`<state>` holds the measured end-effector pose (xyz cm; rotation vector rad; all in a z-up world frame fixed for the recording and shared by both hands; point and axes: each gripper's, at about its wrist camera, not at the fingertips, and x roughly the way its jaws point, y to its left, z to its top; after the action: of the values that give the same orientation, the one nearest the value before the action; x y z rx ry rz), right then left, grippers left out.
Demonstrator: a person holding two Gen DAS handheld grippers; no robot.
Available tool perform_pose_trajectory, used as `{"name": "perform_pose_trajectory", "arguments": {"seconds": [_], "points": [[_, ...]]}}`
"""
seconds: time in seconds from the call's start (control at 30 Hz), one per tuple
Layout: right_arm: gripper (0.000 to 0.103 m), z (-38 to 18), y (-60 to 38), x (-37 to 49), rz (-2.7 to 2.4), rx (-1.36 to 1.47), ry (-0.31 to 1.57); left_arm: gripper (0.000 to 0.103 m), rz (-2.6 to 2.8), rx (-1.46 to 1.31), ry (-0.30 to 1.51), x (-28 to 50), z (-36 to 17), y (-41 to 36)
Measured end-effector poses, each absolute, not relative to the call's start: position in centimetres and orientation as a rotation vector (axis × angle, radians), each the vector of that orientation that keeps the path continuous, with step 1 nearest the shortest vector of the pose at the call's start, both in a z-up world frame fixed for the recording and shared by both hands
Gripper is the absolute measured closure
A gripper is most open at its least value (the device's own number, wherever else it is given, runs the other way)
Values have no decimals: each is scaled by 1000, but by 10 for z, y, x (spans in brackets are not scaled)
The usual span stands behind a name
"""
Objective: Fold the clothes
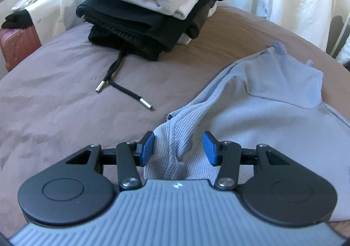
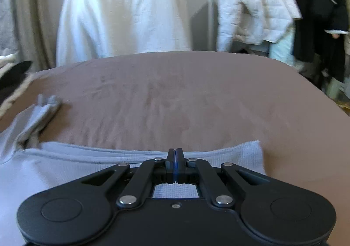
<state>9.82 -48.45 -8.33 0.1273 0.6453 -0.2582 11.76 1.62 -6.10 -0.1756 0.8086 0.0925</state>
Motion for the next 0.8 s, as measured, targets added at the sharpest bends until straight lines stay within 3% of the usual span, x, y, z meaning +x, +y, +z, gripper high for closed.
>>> {"name": "perform_pose_trajectory", "arguments": {"seconds": [0.03,0.1,0.17,0.23,0.43,0.67,0.7,0.73,0.8], "points": [[100,-84,-481,102,-205,127,657,53,87,-177,805,119,-60,16],[92,-84,-470,110,-105,106,673,50,77,-188,790,120,-55,17],[52,-85,-450,125,-20,47,690,48,74,-183,785,120,-53,16],[46,-85,-431,137,39,-4,687,48,72,-177,790,122,-53,16],[46,-71,-374,195,350,88,689,46,-11,-176,794,162,-38,13],[47,-97,-320,282,269,64,829,30,-138,40,823,228,-57,-33],[54,-102,-318,289,276,81,821,30,-156,71,827,238,-60,-39],[92,-104,-316,293,283,77,804,30,-174,102,830,247,-63,-46],[97,-97,-308,293,295,-18,730,33,-210,164,837,266,-69,-59]]}}
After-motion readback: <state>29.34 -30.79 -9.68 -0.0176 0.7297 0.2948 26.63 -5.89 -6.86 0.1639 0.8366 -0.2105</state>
